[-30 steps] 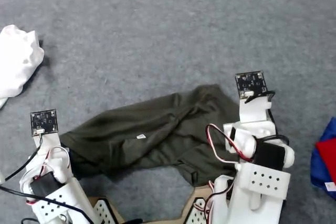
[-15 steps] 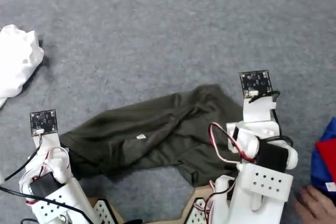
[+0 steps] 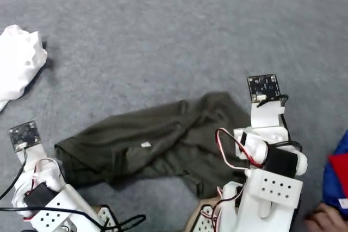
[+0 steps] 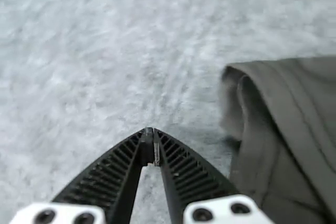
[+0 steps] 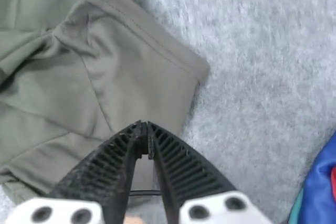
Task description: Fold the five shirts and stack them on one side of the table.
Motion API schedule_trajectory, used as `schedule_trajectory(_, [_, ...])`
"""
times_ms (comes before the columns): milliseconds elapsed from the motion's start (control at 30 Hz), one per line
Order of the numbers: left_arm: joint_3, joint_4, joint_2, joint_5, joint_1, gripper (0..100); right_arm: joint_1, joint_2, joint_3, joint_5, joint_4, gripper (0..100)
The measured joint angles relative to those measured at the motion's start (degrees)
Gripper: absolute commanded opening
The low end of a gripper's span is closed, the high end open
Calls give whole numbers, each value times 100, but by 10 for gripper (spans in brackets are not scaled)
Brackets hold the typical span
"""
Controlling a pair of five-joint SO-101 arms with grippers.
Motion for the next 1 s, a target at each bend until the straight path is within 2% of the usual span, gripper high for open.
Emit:
schedule_trajectory(400, [0, 0, 0, 0, -123, 20, -9, 0, 35, 0, 0, 5])
schedule_trajectory(767, [0, 0, -9, 0, -123, 20, -888, 0, 44, 9, 0, 7])
schedule_trajectory(1000, [0, 0, -9, 0, -123, 20, -1002, 0, 255, 9, 0, 8])
